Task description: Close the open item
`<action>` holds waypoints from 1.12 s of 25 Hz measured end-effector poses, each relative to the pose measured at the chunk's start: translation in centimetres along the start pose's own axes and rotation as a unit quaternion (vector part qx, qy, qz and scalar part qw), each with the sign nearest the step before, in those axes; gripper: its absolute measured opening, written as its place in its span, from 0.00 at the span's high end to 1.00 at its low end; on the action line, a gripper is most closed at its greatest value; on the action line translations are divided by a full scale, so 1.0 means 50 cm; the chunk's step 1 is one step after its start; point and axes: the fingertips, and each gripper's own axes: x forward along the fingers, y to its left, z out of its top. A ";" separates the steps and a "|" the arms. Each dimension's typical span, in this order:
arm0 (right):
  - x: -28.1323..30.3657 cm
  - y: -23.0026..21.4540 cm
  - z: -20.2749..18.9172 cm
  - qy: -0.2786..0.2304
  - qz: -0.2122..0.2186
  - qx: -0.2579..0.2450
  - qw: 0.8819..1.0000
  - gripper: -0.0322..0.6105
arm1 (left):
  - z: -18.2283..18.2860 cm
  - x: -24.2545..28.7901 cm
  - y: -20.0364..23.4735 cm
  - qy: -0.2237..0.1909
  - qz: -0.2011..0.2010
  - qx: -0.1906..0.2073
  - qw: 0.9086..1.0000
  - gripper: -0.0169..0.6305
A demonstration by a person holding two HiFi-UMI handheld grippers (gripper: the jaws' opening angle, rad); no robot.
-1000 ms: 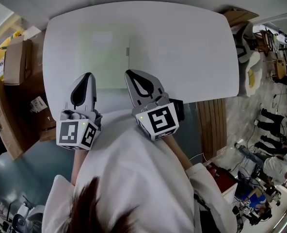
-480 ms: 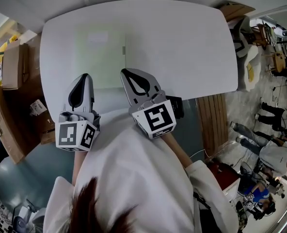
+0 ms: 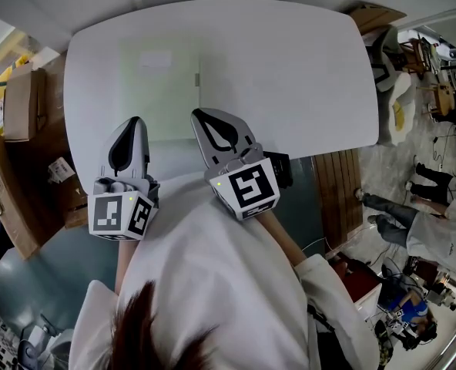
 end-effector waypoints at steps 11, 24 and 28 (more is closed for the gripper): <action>0.003 -0.003 -0.001 0.001 0.001 0.000 1.000 0.94 | -0.004 0.003 0.003 0.003 0.004 -0.002 1.000 0.96; 0.002 -0.002 -0.002 0.001 0.003 0.002 1.000 0.94 | -0.004 0.005 -0.002 0.001 0.000 0.000 1.000 0.96; 0.001 -0.001 -0.003 0.001 0.005 -0.001 1.000 0.94 | -0.005 0.003 -0.001 0.004 0.007 -0.004 1.000 0.96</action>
